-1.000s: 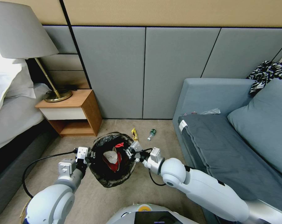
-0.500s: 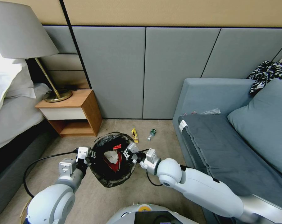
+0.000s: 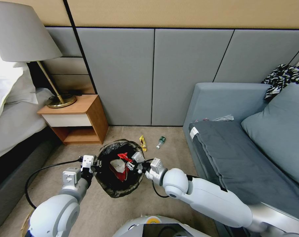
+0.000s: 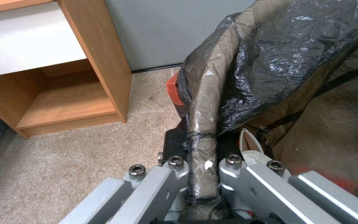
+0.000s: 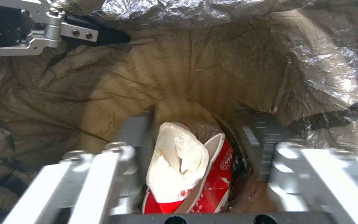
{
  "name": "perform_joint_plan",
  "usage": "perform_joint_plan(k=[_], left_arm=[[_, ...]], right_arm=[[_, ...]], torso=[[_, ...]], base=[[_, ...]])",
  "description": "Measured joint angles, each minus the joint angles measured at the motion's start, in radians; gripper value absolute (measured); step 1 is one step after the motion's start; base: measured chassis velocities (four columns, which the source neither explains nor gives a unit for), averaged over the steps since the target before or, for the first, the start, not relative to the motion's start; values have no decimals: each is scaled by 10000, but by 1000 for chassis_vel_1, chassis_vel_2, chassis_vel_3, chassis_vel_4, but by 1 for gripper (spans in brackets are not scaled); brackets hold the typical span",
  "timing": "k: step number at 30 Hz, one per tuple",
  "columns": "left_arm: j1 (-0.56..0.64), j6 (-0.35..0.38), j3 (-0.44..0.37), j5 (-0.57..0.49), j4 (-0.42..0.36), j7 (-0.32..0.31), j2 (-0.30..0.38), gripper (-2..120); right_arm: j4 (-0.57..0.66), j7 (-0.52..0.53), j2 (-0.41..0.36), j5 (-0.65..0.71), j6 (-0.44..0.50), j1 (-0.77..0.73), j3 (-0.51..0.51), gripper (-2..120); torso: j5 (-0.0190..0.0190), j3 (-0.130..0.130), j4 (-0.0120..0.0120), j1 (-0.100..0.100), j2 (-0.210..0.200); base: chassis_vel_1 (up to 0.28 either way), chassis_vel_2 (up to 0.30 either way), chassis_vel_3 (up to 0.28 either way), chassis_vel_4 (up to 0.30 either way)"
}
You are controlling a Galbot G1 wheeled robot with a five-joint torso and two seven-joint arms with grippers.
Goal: Pick up the trash bin, then pick up the garbage from the floor and place it into the trash bin.
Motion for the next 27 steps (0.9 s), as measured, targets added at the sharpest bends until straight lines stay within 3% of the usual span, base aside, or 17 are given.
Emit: perform_joint_plan(k=[5,12,27], left_arm=[[-26,-5,5,0,19,1,-6,1],[-41,-7,1,0,21,17,-6,1],[-57,-9,-23,-2,60,40,6,1]], right_arm=[[-6,43,14,18,0,25,-5,68],[12,137,21,80,21,84,24,98],[577,231,20,364,70,246,669,100]], torso=[[0,0,0,0,0],[0,0,-1,0,0],[0,0,0,0,1]], base=[[0,0,0,0],[0,0,0,0],[0,0,0,0]])
